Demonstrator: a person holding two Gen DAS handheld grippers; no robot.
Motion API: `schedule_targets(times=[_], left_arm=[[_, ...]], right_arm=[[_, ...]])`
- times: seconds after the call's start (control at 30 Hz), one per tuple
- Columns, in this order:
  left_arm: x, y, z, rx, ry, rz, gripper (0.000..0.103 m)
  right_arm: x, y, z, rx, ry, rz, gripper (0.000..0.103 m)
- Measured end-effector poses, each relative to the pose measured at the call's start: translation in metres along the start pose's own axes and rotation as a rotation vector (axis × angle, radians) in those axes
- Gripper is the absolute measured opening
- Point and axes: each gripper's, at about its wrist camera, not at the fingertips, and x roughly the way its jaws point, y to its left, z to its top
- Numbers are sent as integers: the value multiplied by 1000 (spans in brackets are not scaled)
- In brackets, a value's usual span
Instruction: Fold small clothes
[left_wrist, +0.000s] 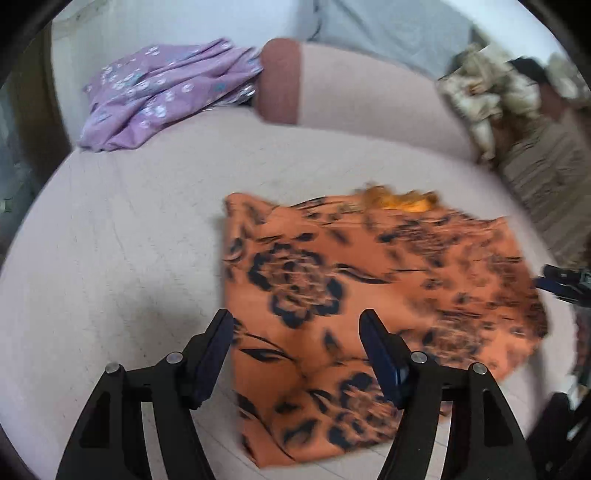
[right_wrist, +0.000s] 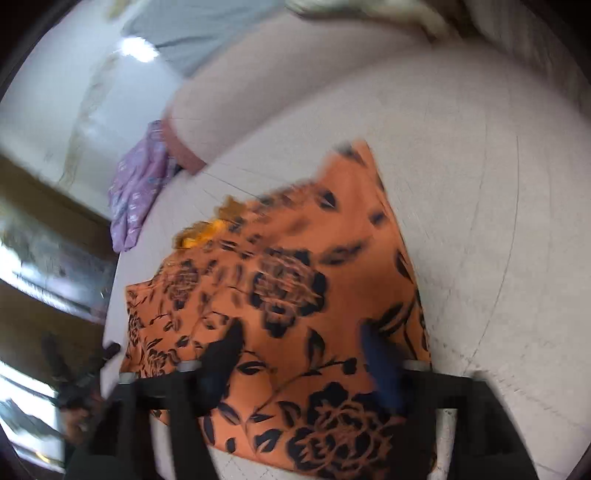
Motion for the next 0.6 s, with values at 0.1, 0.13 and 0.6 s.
schedule_targets(times=[0.1,0.13,0.6], left_arm=[[49,-4,-36,85,234,96,80],[53,-4,-44,103,228,105,81],[64,-51,25,93,165,-52,81]], right_arm=[[6,16,-8,-65,76,153,79],[18,8,-15,-73,118,62,78],[105,72,30,-133,396,277,84]])
